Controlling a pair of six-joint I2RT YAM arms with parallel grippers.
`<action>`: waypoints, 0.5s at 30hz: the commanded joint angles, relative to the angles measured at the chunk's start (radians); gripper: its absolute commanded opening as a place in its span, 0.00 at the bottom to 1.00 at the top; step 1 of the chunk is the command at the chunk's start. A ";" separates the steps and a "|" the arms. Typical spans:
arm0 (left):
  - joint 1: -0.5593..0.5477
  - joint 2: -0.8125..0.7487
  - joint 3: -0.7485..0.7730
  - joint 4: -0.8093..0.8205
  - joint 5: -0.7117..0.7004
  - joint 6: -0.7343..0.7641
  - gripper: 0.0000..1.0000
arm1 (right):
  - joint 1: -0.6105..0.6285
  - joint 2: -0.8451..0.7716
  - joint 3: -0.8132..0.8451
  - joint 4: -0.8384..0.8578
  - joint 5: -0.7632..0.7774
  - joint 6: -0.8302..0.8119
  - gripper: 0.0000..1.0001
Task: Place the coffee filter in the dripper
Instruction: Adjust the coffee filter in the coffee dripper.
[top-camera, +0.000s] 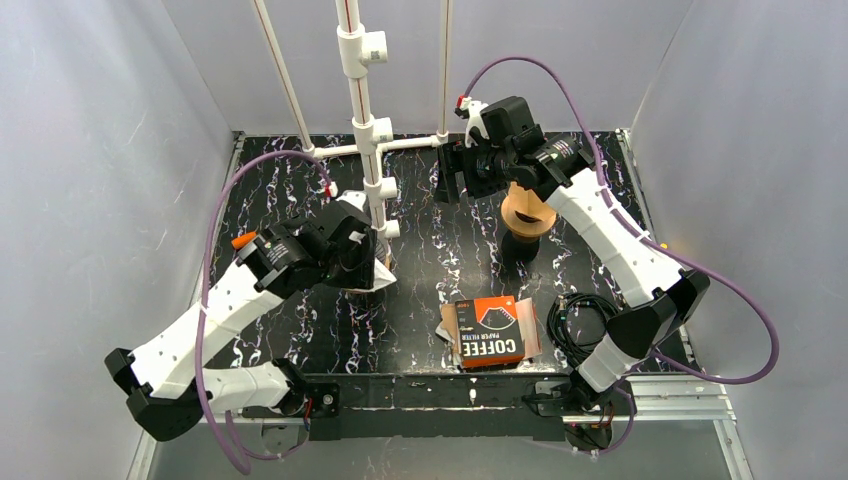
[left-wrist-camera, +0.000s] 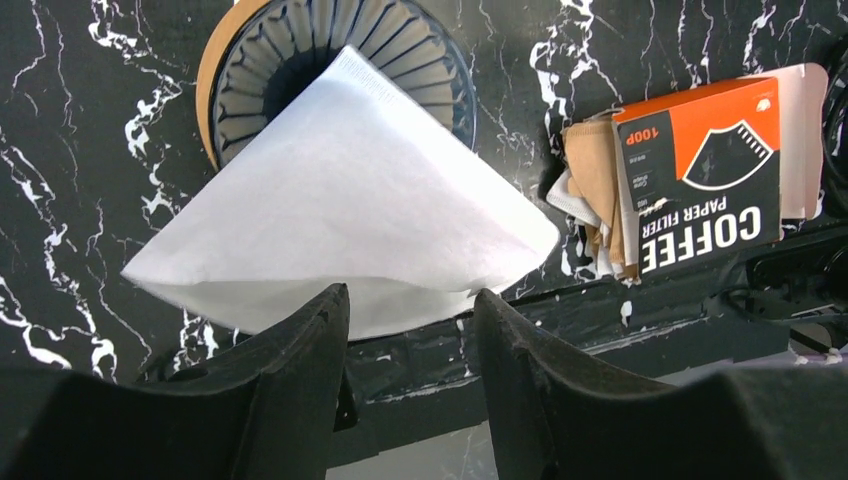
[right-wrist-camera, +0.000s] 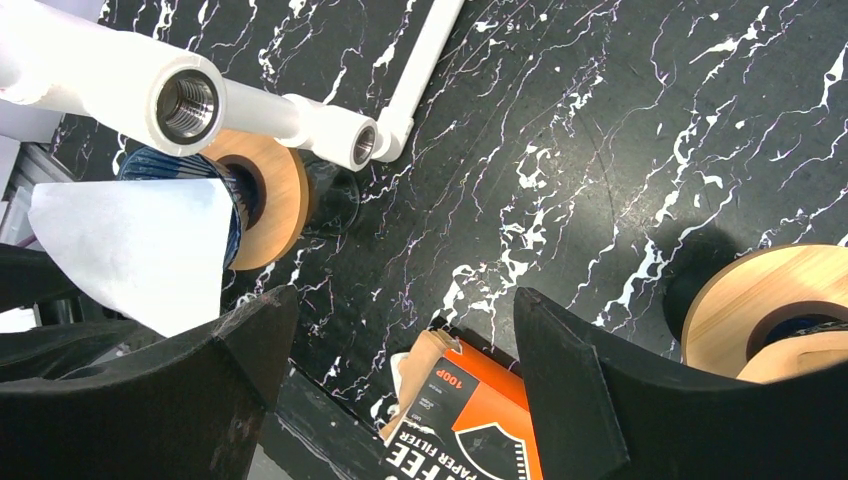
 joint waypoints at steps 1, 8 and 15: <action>0.018 0.013 -0.010 0.071 -0.002 0.028 0.48 | 0.007 -0.028 0.002 0.029 0.009 0.002 0.87; 0.036 0.004 -0.015 0.146 -0.018 0.036 0.48 | 0.007 -0.030 0.000 0.029 0.004 0.003 0.87; 0.067 -0.003 -0.057 0.192 -0.018 0.059 0.46 | 0.007 -0.032 -0.002 0.031 -0.006 0.003 0.87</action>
